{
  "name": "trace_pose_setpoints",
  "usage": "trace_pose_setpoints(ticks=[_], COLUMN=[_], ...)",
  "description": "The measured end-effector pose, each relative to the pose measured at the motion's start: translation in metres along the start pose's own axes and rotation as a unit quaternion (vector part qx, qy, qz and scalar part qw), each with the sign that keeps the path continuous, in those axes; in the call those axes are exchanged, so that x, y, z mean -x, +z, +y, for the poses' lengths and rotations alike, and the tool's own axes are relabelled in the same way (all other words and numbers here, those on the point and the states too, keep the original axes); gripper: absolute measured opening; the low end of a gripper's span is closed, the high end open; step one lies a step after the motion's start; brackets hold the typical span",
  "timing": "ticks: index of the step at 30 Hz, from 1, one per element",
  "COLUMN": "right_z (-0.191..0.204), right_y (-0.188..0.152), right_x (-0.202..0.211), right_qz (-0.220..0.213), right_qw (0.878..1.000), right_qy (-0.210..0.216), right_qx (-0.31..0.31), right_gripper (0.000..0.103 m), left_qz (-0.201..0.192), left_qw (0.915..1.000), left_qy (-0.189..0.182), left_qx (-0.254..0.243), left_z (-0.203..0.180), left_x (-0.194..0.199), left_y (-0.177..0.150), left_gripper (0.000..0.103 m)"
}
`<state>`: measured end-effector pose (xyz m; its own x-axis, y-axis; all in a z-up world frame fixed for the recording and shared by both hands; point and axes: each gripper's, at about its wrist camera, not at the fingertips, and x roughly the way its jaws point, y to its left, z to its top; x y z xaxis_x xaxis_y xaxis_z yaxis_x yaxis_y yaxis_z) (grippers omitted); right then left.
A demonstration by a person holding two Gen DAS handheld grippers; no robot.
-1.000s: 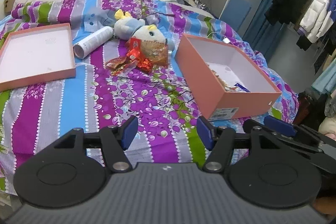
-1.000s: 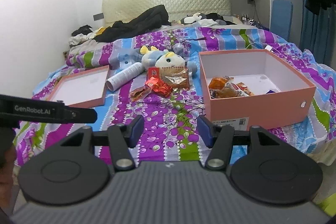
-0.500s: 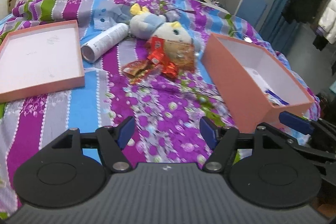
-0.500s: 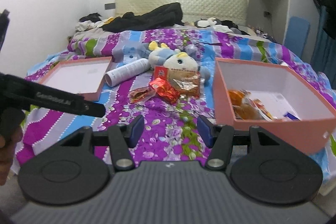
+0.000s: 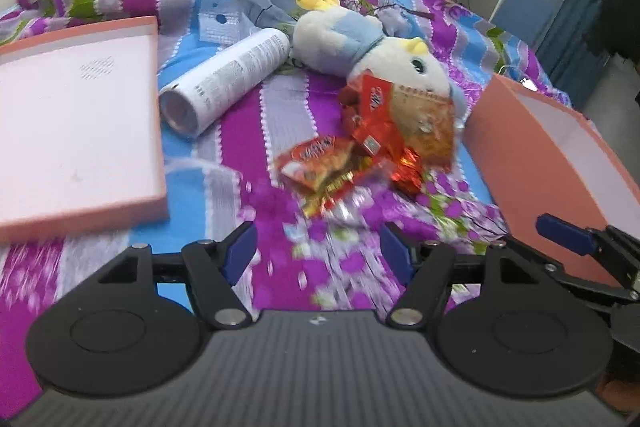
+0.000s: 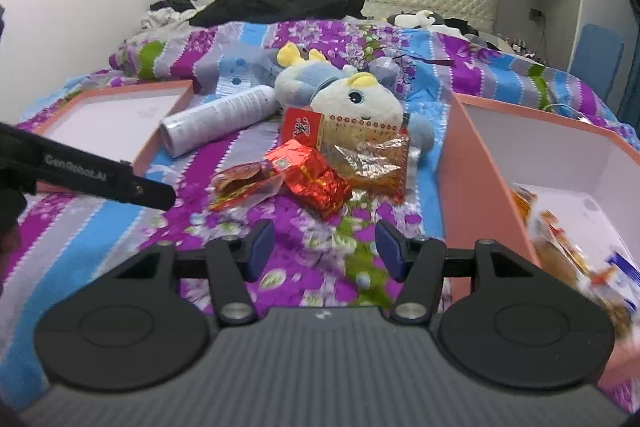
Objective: Organize snacks
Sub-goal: 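Grasp the red stick-snack packet with left tool while right tool grasps red foil bag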
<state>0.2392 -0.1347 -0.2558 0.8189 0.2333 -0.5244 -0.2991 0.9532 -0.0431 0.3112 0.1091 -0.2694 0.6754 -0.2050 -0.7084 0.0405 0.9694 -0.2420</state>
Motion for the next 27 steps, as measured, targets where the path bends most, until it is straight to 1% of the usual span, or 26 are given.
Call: trace_pose_setpoints(ticks=[4,8,11,13,14,15,16,18,20,22,24,25,27], right_z=[0.0,-0.001,-0.003,-0.003,-0.002,0.0,0.001,0.003,0.002,0.0,-0.003,-0.005,-0.005], right_y=[0.002,0.005,0.007,0.008,0.008,0.008,0.008,0.01,0.011,0.01,0.01,0.01,0.011], right_x=[-0.044,-0.08,-0.101,-0.112,-0.117,-0.121,-0.125,-0.132,-0.139,-0.143,-0.144,-0.144,-0.143], right_qz=[0.019,0.035,0.039,0.033,0.03,0.029,0.028,0.032,0.034,0.034,0.035,0.036,0.035], right_qw=[0.999,0.998,0.998,0.998,0.998,0.997,0.997,0.996,0.996,0.996,0.997,0.997,0.997], right_qy=[0.008,0.003,0.006,0.021,0.024,0.022,0.02,0.02,0.022,0.024,0.038,0.041,0.035], right_qx=[0.029,0.048,0.047,0.051,0.055,0.061,0.068,0.076,0.073,0.074,0.066,0.062,0.062], right_gripper=[0.058,0.058,0.059,0.068,0.076,0.077,0.077,0.076,0.076,0.075,0.069,0.068,0.064], left_qz=[0.003,0.015,0.024,0.02,0.022,0.026,0.031,0.035,0.038,0.046,0.051,0.05,0.052], left_qw=[0.9999,0.9998,0.9996,0.9995,0.9992,0.9989,0.9985,0.9974,0.9961,0.9953,0.9951,0.9949,0.9937], left_qy=[-0.003,-0.009,0.003,0.004,0.005,0.006,0.004,0.001,-0.001,-0.008,-0.015,-0.016,-0.009], left_qx=[-0.011,-0.003,-0.012,-0.025,-0.032,-0.038,-0.045,-0.063,-0.08,-0.085,-0.084,-0.087,-0.099], left_z=[0.003,0.011,0.012,0.012,0.011,0.011,0.011,0.01,0.01,0.011,0.014,0.014,0.01], left_x=[-0.035,-0.068,-0.09,-0.097,-0.101,-0.106,-0.109,-0.116,-0.122,-0.129,-0.134,-0.136,-0.139], left_y=[0.016,0.029,0.036,0.039,0.041,0.043,0.044,0.047,0.051,0.054,0.055,0.055,0.055], left_gripper=[0.073,0.073,0.073,0.073,0.073,0.074,0.074,0.08,0.082,0.082,0.082,0.082,0.082])
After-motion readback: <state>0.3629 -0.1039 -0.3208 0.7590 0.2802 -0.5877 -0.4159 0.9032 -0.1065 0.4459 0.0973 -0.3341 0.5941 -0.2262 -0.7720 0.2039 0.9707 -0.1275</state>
